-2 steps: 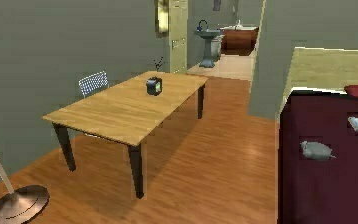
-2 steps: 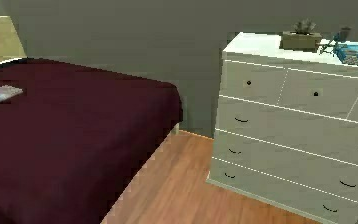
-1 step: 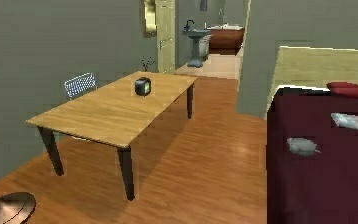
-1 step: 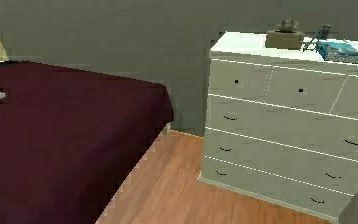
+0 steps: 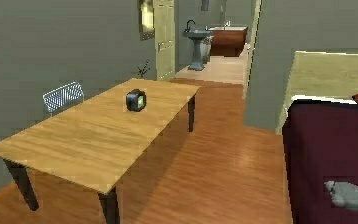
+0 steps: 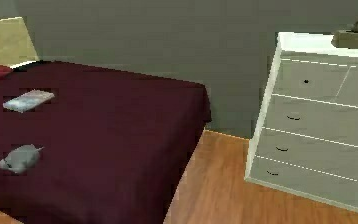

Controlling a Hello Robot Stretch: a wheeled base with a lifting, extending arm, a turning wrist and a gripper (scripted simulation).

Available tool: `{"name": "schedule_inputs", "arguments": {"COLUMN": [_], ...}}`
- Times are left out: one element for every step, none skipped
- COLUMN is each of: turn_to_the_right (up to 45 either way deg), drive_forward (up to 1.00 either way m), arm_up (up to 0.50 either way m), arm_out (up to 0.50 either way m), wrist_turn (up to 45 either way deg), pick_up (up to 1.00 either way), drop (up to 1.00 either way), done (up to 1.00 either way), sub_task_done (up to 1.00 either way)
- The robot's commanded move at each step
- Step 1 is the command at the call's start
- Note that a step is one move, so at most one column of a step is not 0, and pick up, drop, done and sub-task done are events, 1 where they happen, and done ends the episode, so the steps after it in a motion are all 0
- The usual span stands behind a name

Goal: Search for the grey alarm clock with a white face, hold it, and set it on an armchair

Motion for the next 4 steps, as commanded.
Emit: {"name": "schedule_inputs", "arguments": {"turn_to_the_right": [-36.0,45.0,9.0,0.0], "drive_forward": [0.0,0.0,0.0,1.0], "arm_up": [0.0,0.0,0.0,0.0], "arm_out": [0.0,0.0,0.0,0.0], "wrist_turn": [0.0,0.0,0.0,0.0], "pick_up": [0.0,0.0,0.0,0.0], "drop": [0.0,0.0,0.0,0.0], "done": [0.0,0.0,0.0,0.0], "sub_task_done": [0.0,0.0,0.0,0.0]}}
